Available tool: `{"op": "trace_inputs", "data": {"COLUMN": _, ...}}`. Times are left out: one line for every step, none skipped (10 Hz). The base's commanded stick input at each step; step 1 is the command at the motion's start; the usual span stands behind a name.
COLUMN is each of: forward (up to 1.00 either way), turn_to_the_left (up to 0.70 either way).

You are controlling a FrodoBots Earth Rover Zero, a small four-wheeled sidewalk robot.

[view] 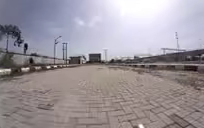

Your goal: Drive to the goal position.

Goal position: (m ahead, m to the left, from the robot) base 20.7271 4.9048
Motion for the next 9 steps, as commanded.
{"op": "trace_inputs", "data": {"forward": 1.0, "turn_to_the_left": 0.0}}
{"op": "trace_inputs", "data": {"forward": 1.0, "turn_to_the_left": 0.0}}
{"op": "trace_inputs", "data": {"forward": 1.0, "turn_to_the_left": 0.0}}
{"op": "trace_inputs", "data": {"forward": 1.0, "turn_to_the_left": 0.0}}
{"op": "trace_inputs", "data": {"forward": 1.0, "turn_to_the_left": 0.0}}
{"op": "trace_inputs", "data": {"forward": 1.0, "turn_to_the_left": 0.0}}
{"op": "trace_inputs", "data": {"forward": 1.0, "turn_to_the_left": 0.0}}
{"op": "trace_inputs", "data": {"forward": 1.0, "turn_to_the_left": 0.0}}
{"op": "trace_inputs", "data": {"forward": 1.0, "turn_to_the_left": 0.0}}
